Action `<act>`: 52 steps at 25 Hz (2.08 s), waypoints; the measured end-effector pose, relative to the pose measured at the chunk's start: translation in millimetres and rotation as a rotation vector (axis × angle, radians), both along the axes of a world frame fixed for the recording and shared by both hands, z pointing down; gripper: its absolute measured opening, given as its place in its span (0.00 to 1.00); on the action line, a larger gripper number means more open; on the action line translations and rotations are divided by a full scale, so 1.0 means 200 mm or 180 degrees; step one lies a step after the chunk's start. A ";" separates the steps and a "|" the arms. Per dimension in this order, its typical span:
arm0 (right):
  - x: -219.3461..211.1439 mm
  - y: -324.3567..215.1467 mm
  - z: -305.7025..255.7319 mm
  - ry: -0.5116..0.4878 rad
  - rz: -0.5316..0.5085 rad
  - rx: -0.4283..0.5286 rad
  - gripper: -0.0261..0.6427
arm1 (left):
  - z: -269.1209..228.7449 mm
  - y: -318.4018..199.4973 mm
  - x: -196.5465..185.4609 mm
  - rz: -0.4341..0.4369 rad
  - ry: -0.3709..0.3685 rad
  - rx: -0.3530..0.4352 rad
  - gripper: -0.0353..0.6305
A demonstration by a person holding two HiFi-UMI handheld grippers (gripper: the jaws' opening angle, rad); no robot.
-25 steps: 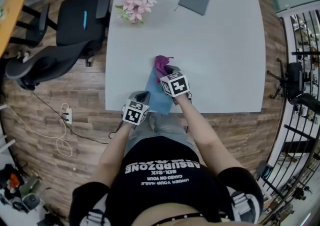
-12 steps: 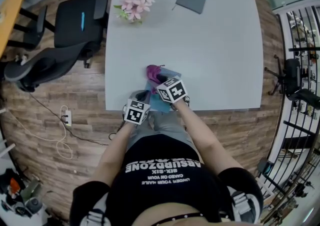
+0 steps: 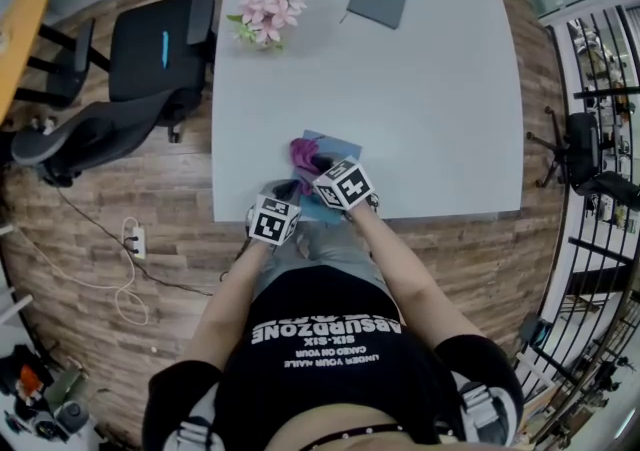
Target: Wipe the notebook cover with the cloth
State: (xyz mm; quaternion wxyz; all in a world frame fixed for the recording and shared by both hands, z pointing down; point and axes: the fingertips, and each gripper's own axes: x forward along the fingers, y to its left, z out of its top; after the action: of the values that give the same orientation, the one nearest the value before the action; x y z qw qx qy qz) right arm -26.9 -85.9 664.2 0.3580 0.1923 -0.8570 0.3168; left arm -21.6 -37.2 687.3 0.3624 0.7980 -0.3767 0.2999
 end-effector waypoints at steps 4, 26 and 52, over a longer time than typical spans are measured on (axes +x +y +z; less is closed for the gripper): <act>0.06 -0.05 0.01 0.0064 0.0189 0.0027 0.19 | 0.00 0.00 0.00 0.0053 -0.0034 0.0015 0.08; 0.45 -0.24 0.00 -0.0016 0.1113 -0.0116 0.19 | -0.01 0.01 0.01 0.0082 -0.0171 0.0055 0.08; 0.73 -0.12 -0.01 -0.0114 0.1652 -0.0159 0.19 | 0.01 0.00 -0.01 0.0011 -0.0148 0.0056 0.08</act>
State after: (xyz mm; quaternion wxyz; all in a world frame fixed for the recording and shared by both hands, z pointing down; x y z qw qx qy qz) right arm 118.8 -109.5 663.1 0.2541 0.3912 -0.7771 0.4224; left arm -22.7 -36.6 688.8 0.3459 0.7947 -0.3863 0.3157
